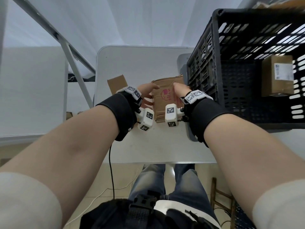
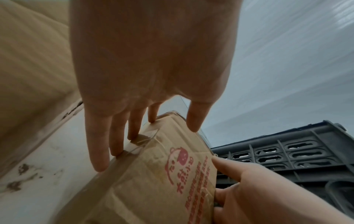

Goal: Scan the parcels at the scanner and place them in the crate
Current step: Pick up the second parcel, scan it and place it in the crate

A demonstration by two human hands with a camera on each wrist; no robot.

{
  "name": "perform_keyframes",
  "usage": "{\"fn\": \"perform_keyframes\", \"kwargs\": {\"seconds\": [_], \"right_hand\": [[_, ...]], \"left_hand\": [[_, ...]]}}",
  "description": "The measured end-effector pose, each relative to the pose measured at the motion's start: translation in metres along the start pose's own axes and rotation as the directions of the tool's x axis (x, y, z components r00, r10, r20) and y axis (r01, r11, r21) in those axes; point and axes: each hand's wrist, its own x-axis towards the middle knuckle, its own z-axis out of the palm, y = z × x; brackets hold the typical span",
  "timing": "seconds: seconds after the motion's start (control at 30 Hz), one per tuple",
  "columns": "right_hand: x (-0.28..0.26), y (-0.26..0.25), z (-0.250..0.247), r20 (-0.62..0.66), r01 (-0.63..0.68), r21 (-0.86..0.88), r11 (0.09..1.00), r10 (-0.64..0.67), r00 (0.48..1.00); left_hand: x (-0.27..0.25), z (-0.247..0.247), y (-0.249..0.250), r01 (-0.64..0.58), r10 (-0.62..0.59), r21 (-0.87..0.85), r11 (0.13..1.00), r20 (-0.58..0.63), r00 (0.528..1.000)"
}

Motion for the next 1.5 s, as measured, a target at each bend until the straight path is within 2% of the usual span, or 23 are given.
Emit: {"fn": "perform_keyframes", "kwargs": {"seconds": [0.1, 0.2, 0.3, 0.5, 0.57, 0.7, 0.8, 0.9, 0.93, 1.1, 1.27, 1.37, 1.5], "right_hand": [[-0.011, -0.008, -0.012, -0.047, 0.03, -0.047, 0.998, -0.033, 0.998], [-0.029, -0.019, -0.032, -0.079, 0.089, -0.077, 0.993, -0.095, 0.992], [-0.047, -0.029, -0.06, -0.169, 0.159, -0.06, 0.986, -0.167, 0.971], [-0.118, -0.047, -0.121, -0.29, 0.282, -0.093, 0.955, -0.297, 0.91], [-0.144, -0.046, -0.14, -0.361, 0.312, -0.05, 0.949, -0.309, 0.88], [-0.19, -0.036, -0.173, -0.484, 0.35, 0.171, 0.921, -0.231, 0.844], [-0.226, -0.017, -0.196, -0.544, 0.377, 0.395, 0.838, -0.117, 0.831], [-0.261, 0.007, -0.22, -0.557, 0.404, 0.62, 0.673, 0.015, 0.83], [-0.272, 0.015, -0.226, -0.565, 0.423, 0.646, 0.636, 0.025, 0.825], [-0.317, 0.057, -0.257, -0.621, 0.508, 0.699, 0.503, 0.076, 0.78], [-0.359, 0.098, -0.279, -0.672, 0.593, 0.698, 0.402, 0.081, 0.736], [-0.376, 0.127, -0.289, -0.703, 0.634, 0.667, 0.39, 0.048, 0.71], [-0.397, 0.159, -0.298, -0.697, 0.647, 0.672, 0.36, 0.01, 0.717]], "left_hand": [[-0.014, -0.001, 0.004, -0.039, 0.037, -0.055, 0.998, -0.031, 0.999], [-0.032, -0.002, 0.016, -0.137, 0.124, -0.108, 0.985, -0.12, 0.985], [-0.061, -0.003, 0.031, -0.249, 0.212, -0.157, 0.956, -0.217, 0.953], [-0.127, -0.012, 0.062, -0.402, 0.323, -0.233, 0.886, -0.311, 0.894], [-0.153, -0.009, 0.075, -0.468, 0.375, -0.236, 0.852, -0.348, 0.859], [-0.206, 0.009, 0.101, -0.582, 0.497, -0.214, 0.785, -0.344, 0.797], [-0.243, 0.032, 0.116, -0.655, 0.599, -0.148, 0.741, -0.296, 0.744], [-0.273, 0.058, 0.13, -0.714, 0.68, -0.091, 0.694, -0.244, 0.692], [-0.282, 0.068, 0.133, -0.726, 0.698, -0.07, 0.684, -0.225, 0.679], [-0.327, 0.115, 0.146, -0.758, 0.737, -0.077, 0.648, -0.188, 0.649], [-0.367, 0.157, 0.152, -0.806, 0.792, -0.032, 0.59, -0.171, 0.586], [-0.385, 0.184, 0.151, -0.829, 0.812, -0.005, 0.559, -0.2, 0.549], [-0.401, 0.213, 0.149, -0.86, 0.823, 0.001, 0.511, -0.291, 0.489]]}}
